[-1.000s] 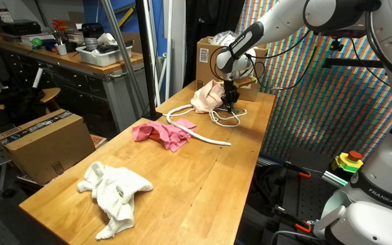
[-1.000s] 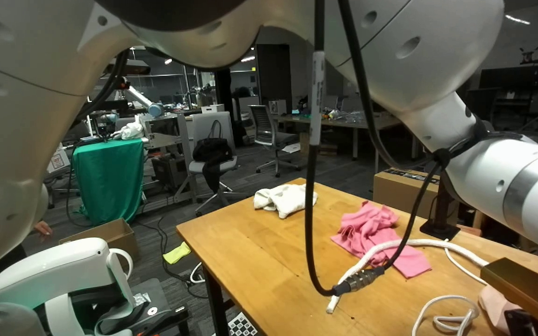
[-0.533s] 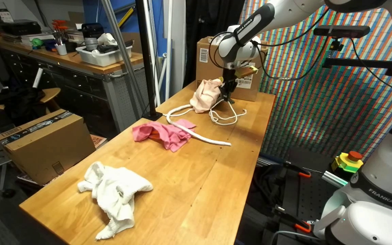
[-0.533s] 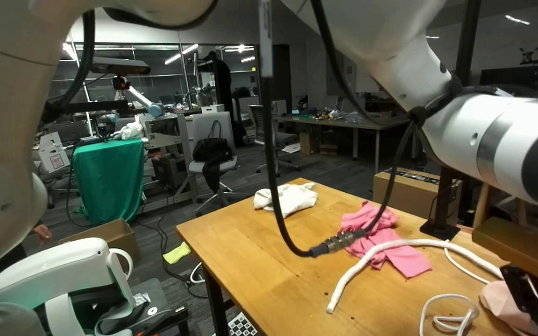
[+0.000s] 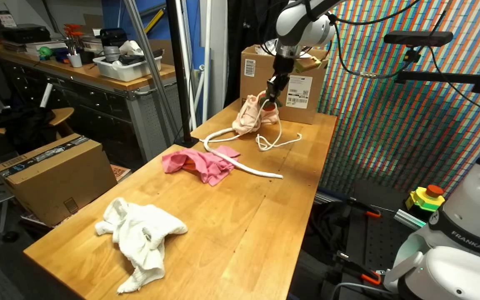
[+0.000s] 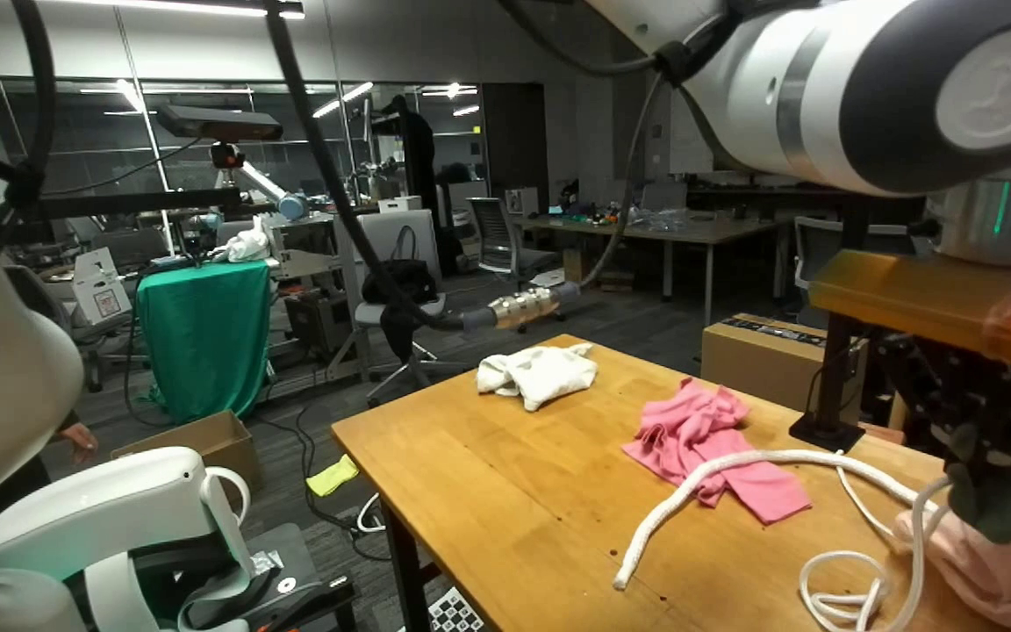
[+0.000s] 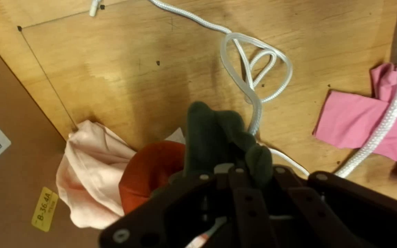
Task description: Separate the things on the table
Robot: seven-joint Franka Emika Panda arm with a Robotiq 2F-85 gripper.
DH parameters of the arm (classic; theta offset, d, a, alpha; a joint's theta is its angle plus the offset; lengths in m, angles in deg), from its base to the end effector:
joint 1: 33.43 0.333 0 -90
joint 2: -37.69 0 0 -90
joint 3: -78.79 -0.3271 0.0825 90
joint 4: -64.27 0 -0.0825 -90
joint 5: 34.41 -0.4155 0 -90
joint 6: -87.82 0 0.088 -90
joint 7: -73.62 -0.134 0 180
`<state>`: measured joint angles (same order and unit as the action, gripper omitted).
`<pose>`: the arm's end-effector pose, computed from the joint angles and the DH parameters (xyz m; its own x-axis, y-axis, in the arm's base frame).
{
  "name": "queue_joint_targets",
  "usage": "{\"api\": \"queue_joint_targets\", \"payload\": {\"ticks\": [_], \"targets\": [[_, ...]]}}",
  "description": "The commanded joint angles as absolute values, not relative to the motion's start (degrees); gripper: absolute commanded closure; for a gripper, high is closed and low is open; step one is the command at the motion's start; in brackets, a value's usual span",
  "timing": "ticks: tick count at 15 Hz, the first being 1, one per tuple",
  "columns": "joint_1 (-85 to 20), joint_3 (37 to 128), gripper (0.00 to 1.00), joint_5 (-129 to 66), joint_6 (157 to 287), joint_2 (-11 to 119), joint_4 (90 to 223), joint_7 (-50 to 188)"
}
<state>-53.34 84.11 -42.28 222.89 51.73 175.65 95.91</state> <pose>0.5954 -0.2735 0.3402 0.9731 -0.1348 0.1869 -0.1334 -0.9909 -0.0200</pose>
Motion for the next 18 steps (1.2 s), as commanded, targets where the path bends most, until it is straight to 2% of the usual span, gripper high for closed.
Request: {"api": "queue_joint_targets", "payload": {"ticks": [1,10,18], "targets": [[-51.49,84.08,0.93,-44.96,223.78,43.95,180.83,100.56],[-42.28,82.98,0.94,-44.51,223.21,36.08,184.69,105.31],[-35.49,79.79,0.94,-47.78,218.33,38.68,185.31,115.45]]}}
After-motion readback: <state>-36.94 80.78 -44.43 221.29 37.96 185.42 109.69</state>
